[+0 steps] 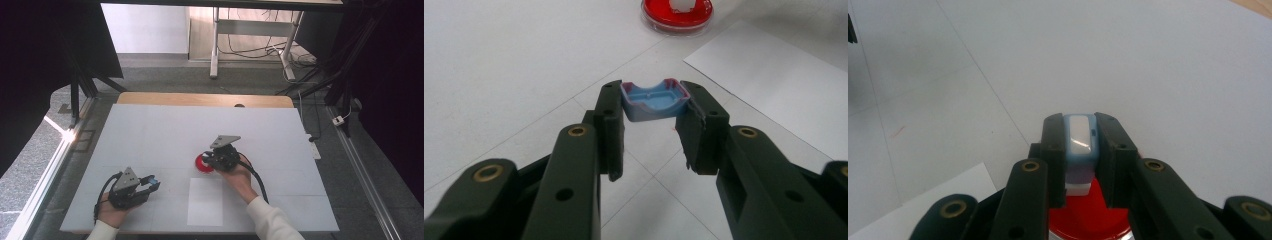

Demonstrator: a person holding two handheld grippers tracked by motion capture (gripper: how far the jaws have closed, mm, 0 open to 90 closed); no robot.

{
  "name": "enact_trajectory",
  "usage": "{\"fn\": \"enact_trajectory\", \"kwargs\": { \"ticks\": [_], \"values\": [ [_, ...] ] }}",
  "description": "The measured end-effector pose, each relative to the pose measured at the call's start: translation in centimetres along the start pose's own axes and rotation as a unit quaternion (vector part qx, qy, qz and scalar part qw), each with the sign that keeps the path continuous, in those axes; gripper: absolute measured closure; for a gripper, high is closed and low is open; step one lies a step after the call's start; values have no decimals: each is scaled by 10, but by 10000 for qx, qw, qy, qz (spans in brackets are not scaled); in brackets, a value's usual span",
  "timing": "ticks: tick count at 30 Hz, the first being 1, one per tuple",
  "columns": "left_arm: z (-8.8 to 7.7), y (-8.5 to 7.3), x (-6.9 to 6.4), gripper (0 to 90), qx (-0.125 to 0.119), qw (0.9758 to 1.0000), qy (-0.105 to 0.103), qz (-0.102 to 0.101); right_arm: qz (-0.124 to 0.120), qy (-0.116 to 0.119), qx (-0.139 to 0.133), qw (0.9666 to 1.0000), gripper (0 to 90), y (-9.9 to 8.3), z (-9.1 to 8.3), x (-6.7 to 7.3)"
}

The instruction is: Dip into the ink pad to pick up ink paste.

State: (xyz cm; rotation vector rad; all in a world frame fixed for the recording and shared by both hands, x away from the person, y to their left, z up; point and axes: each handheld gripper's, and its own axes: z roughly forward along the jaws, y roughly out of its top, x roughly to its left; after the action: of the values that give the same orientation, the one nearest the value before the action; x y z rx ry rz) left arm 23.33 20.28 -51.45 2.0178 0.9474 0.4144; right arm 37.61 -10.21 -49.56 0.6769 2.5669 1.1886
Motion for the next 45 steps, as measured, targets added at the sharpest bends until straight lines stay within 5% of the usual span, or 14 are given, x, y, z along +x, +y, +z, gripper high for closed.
{"fn": "enact_trajectory", "kwargs": {
  "ticks": [45],
  "values": [
    [0, 0, -1, 642, 23, 10000, -4, 19, -19, -4, 75, 10000, 749, -1, 3, 1]
  ]
}}
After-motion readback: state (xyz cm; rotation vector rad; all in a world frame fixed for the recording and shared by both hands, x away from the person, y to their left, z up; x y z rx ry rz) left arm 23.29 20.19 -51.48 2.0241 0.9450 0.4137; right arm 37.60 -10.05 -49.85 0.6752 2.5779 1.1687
